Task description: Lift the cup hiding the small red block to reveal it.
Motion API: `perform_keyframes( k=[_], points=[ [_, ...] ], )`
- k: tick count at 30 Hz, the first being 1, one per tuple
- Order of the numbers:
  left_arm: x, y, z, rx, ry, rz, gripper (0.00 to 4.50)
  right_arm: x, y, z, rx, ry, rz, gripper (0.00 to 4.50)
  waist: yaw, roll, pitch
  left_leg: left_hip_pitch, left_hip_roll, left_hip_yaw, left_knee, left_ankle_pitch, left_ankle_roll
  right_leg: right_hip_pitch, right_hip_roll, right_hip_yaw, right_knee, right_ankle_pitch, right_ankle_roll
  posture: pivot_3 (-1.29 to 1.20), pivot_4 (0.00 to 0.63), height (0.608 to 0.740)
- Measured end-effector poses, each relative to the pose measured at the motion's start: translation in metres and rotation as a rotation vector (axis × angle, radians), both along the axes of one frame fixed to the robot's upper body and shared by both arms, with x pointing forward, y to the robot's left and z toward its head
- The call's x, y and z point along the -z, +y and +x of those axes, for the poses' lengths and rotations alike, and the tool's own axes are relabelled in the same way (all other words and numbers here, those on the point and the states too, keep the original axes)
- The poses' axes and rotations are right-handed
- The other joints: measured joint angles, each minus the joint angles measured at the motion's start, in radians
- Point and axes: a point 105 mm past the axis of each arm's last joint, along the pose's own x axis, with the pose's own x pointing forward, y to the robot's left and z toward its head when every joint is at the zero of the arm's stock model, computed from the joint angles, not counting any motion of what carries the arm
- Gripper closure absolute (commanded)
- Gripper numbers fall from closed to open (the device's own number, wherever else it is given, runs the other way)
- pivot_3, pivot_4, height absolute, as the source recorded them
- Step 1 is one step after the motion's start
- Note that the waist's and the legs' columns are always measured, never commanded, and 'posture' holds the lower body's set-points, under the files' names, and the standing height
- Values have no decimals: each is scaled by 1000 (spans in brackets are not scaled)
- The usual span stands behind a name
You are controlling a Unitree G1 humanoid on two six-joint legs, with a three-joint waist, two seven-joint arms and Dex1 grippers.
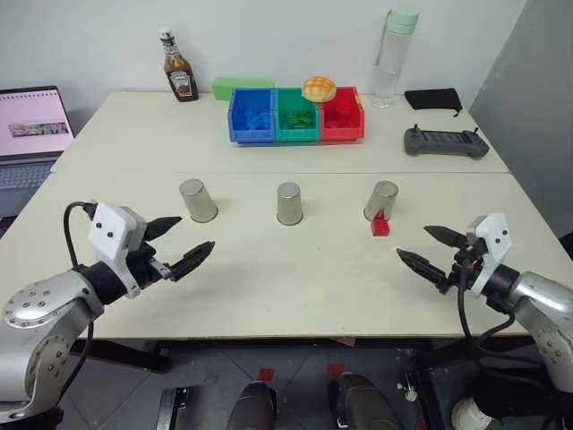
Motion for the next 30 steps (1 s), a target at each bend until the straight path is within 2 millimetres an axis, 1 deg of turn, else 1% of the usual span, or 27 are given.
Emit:
perform_keyframes(
  k=[2,5,11,15,24,30],
  points=[
    [2,2,-2,-1,2,11,0,3,-2,-3,-1,14,-15,21,0,0,0,0,0,0,0,0,0,0,0,0,0,0,0,0,150,740],
    [1,2,-2,3,-1,19,0,3,-1,-3,-5,10,-16,21,0,0,0,0,0,0,0,0,0,0,0,0,0,0,0,0,150,740],
    [0,3,-2,9,-13,35,0,2,8,-4,-30,6,-22,21,0,0,0,0,0,0,0,0,0,0,0,0,0,0,0,0,150,740],
    [1,3,-2,7,-12,43,0,-3,10,-1,-39,-14,-28,21,0,0,0,0,0,0,0,0,0,0,0,0,0,0,0,0,150,740],
    [4,1,-4,29,-2,45,0,-1,5,2,-23,-13,-32,21,0,0,0,0,0,0,0,0,0,0,0,0,0,0,0,0,150,740],
    [6,3,-2,22,2,42,0,0,4,2,-26,-22,-36,21,0,0,0,0,0,0,0,0,0,0,0,0,0,0,0,0,150,740]
  ],
)
